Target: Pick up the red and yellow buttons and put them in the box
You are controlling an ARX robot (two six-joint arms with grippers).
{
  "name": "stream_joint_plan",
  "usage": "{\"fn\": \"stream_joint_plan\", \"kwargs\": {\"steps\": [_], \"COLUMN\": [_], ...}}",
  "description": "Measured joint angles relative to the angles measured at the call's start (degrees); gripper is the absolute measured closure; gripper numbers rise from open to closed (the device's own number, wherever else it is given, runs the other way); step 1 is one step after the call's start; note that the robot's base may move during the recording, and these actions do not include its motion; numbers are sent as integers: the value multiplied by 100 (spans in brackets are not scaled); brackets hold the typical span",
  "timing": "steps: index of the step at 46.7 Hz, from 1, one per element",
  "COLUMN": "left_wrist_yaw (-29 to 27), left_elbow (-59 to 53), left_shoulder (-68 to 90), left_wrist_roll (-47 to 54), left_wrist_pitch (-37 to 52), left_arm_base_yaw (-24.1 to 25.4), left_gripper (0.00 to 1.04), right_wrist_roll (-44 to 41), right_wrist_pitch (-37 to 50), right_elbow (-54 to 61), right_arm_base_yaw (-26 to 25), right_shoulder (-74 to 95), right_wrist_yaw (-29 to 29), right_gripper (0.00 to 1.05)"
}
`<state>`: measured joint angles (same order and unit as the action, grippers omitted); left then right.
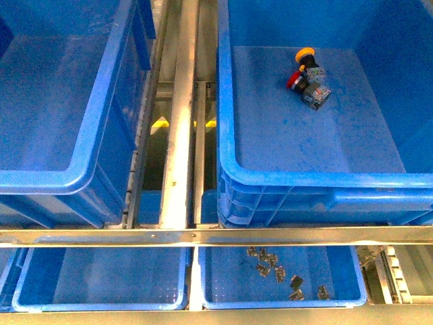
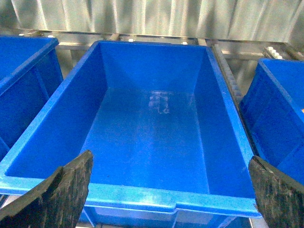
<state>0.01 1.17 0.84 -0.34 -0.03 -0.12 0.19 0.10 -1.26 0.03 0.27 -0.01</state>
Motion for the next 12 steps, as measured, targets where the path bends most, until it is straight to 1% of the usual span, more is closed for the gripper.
{"fn": "stream_joint_plan", "kwargs": {"steps": [12], "left_wrist_yaw": [0], "left_elbow": [0], "left_shoulder": [0], "left_wrist_roll": [-2], "left_wrist_pitch": [0], "left_arm_base_yaw": [0], "left_gripper": [8], "right_wrist_roll": [0], "right_wrist_pitch": [0], "right_elbow": [0], "right_arm_base_yaw": [-2], "right_shoulder": [0], "right_wrist_yaw": [2], "right_gripper": [6]}}
